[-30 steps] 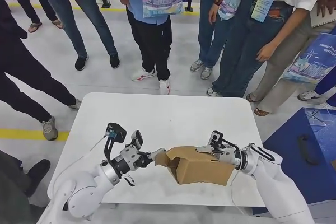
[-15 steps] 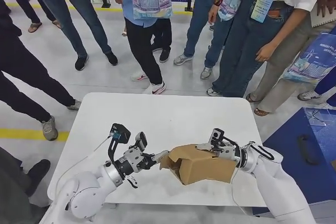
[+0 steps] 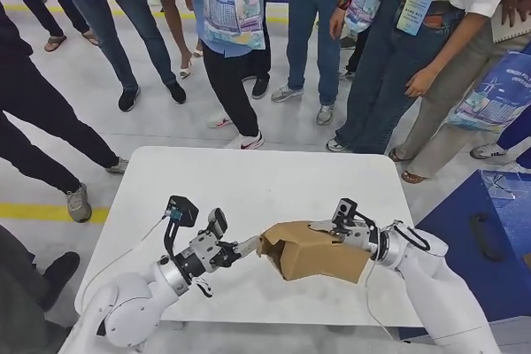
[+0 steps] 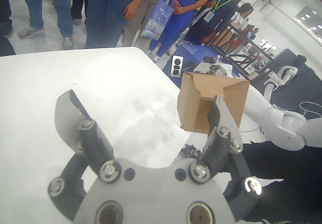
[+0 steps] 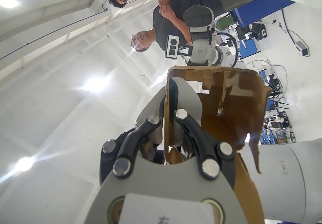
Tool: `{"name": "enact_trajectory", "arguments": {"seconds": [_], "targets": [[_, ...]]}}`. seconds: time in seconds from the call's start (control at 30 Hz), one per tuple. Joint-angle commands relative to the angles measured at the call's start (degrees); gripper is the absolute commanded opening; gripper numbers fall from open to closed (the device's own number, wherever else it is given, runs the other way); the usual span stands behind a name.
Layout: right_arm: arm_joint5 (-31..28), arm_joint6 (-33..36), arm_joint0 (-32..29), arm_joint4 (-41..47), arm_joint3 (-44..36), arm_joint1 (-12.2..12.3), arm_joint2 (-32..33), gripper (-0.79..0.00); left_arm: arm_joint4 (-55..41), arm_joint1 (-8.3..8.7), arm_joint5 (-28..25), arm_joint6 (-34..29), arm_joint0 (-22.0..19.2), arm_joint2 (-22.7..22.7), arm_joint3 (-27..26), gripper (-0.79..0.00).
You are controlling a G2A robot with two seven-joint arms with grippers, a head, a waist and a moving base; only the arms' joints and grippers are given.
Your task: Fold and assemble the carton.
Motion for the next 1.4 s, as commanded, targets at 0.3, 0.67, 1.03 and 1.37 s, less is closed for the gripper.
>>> {"name": "enact_trajectory", "arguments": {"seconds": [0.3, 0.67, 1.03, 1.37], "targets": [[-1.3, -0.09, -0.29, -0.57, -0.56, 0.12, -0.63, -0.785, -0.81, -0.11, 0.19, 1.38, -0.79, 0.71, 0.59, 0.0], [-1.45, 1.06, -0.85, -1.18, -1.81, 0.45, -0.65, -0.785, 3.05, -0.33, 1.35, -0.28, -2.17, 4.34, 1.3, 0.0], [-1.35, 1.51, -1.96, -0.02, -2.48, 0.7, -0.36, -0.785, 4.52, -0.92, 2.6, 1.4, -4.0, 7.63, 3.33, 0.0], [1.18, -0.29, -0.81, 4.27, -0.44, 0.75, 0.98, -0.785, 1.83, 0.03, 1.54, 2.44, 0.64, 0.61, -1.36, 0.0]]}}
